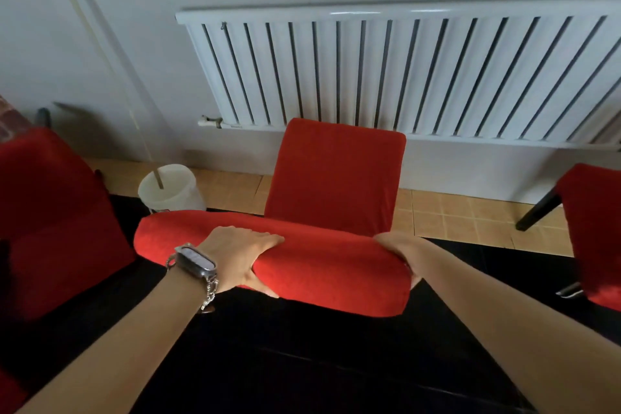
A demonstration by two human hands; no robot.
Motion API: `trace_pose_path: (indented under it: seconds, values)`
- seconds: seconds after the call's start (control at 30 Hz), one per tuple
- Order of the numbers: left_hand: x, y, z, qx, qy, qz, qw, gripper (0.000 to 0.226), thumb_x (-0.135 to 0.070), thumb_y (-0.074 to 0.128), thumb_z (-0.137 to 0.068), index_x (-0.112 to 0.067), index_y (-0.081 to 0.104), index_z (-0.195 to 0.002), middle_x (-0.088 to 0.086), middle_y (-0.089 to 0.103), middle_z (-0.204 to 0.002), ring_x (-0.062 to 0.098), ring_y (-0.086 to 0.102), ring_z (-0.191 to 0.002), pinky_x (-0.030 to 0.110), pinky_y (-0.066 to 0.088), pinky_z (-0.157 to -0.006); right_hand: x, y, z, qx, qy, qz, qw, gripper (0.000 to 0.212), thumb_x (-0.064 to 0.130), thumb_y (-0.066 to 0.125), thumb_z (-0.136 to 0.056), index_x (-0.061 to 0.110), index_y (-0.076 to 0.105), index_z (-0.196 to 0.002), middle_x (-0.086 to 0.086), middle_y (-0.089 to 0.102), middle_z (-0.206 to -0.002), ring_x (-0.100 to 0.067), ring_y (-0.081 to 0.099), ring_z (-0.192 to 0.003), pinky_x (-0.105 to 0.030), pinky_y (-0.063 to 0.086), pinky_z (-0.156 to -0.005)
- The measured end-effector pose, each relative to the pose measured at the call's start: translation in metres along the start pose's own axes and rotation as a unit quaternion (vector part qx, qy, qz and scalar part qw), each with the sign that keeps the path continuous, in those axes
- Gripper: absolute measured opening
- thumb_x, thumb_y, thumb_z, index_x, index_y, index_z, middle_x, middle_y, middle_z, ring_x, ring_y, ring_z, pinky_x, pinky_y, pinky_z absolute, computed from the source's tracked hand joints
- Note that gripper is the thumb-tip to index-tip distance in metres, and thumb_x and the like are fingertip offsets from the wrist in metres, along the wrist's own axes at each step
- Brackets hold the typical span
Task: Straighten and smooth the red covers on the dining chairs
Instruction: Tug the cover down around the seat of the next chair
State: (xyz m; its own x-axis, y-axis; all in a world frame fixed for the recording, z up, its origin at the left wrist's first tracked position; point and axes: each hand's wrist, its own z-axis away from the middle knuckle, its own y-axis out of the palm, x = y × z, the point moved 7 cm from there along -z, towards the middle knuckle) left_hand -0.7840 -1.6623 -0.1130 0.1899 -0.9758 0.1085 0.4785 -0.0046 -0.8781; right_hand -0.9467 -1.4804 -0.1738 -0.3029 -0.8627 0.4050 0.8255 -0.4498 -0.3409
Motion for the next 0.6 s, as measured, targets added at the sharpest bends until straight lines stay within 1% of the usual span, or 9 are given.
trace_pose_path:
  seconds: [0.07,0.13,0.17,0.23,0.3,0.33,0.4,0.47,0.6]
  values:
    - [0.005,-0.012,-0.009,-0.031,-0.01,0.01,0.999,0.098,-0.083,0.05,-0.065,-0.038,0.022,-0.148,-0.014,0.043,-0.145,0.011,0.045,-0.128,0.028,0.039,-0.103,0.043,-0.008,0.018,-0.054,-0.113,0.132,0.983,0.054,0.041,0.038,-0.101,0.005,0.04,-0.142,-0.017,0.042,-0.144,-0.034,0.043,-0.13,-0.038,0.037,-0.1]
    - [0.01,-0.024,-0.017,-0.068,-0.022,0.028,0.997,0.095,-0.081,0.05,-0.065,-0.037,0.026,-0.146,-0.013,0.053,-0.132,0.009,0.05,-0.117,0.022,0.036,-0.097,0.073,0.004,0.037,-0.067,-0.2,0.253,0.944,0.057,0.049,0.03,-0.101,0.008,0.045,-0.138,-0.015,0.048,-0.14,-0.033,0.047,-0.126,-0.041,0.036,-0.105]
    - [0.012,-0.029,-0.021,-0.085,-0.026,0.038,0.995,0.095,-0.081,0.051,-0.065,-0.037,0.028,-0.145,-0.014,0.054,-0.13,0.009,0.05,-0.116,0.022,0.033,-0.098,0.08,0.012,0.044,-0.088,-0.234,0.318,0.915,0.056,0.05,0.025,-0.101,0.011,0.049,-0.134,-0.014,0.054,-0.133,-0.033,0.052,-0.119,-0.045,0.037,-0.105]
    - [0.016,-0.038,-0.029,-0.111,-0.033,0.062,0.991,0.095,-0.081,0.053,-0.063,-0.036,0.031,-0.144,-0.014,0.051,-0.134,0.01,0.045,-0.122,0.028,0.024,-0.108,0.087,0.021,0.057,-0.202,-0.31,0.425,0.826,0.05,0.044,0.019,-0.102,0.016,0.054,-0.124,-0.01,0.063,-0.115,-0.032,0.058,-0.106,-0.049,0.039,-0.1]
    - [0.019,-0.045,-0.036,-0.135,-0.046,0.059,0.988,0.096,-0.083,0.052,-0.061,-0.035,0.032,-0.142,-0.014,0.045,-0.138,0.011,0.038,-0.129,0.032,0.014,-0.114,0.09,0.019,0.077,-0.338,-0.389,0.422,0.745,0.052,0.039,0.016,-0.103,0.017,0.061,-0.111,-0.005,0.068,-0.104,-0.028,0.062,-0.097,-0.044,0.041,-0.094]
    - [0.021,-0.047,-0.038,-0.147,-0.059,0.045,0.986,0.096,-0.084,0.05,-0.061,-0.033,0.032,-0.14,-0.014,0.042,-0.139,0.011,0.035,-0.131,0.034,0.012,-0.115,0.091,0.017,0.083,-0.375,-0.414,0.408,0.723,0.054,0.039,0.014,-0.103,0.017,0.063,-0.107,-0.004,0.069,-0.101,-0.026,0.063,-0.095,-0.042,0.041,-0.091]
    - [0.026,-0.05,-0.043,-0.172,-0.1,0.009,0.98,0.098,-0.087,0.047,-0.058,-0.029,0.035,-0.137,-0.008,0.038,-0.139,0.015,0.03,-0.133,0.038,0.012,-0.116,0.095,0.018,0.087,-0.397,-0.449,0.411,0.686,0.056,0.038,0.011,-0.103,0.017,0.063,-0.108,-0.002,0.069,-0.101,-0.024,0.063,-0.093,-0.039,0.043,-0.087]
    - [0.031,-0.053,-0.048,-0.193,-0.15,-0.001,0.97,0.1,-0.087,0.046,-0.057,-0.025,0.037,-0.134,-0.002,0.035,-0.137,0.02,0.027,-0.134,0.047,0.012,-0.116,0.099,0.019,0.086,-0.413,-0.467,0.428,0.654,0.054,0.037,0.014,-0.102,0.016,0.063,-0.11,-0.002,0.068,-0.097,-0.023,0.063,-0.087,-0.038,0.046,-0.081]
    - [0.037,-0.063,-0.063,-0.225,-0.2,0.026,0.953,0.096,-0.082,0.051,-0.063,-0.02,0.036,-0.134,0.003,0.033,-0.14,0.026,0.023,-0.137,0.062,0.01,-0.112,0.112,0.007,0.083,-0.474,-0.483,0.386,0.627,0.047,0.038,0.026,-0.1,0.014,0.066,-0.107,-0.002,0.068,-0.089,-0.023,0.063,-0.082,-0.04,0.048,-0.08]
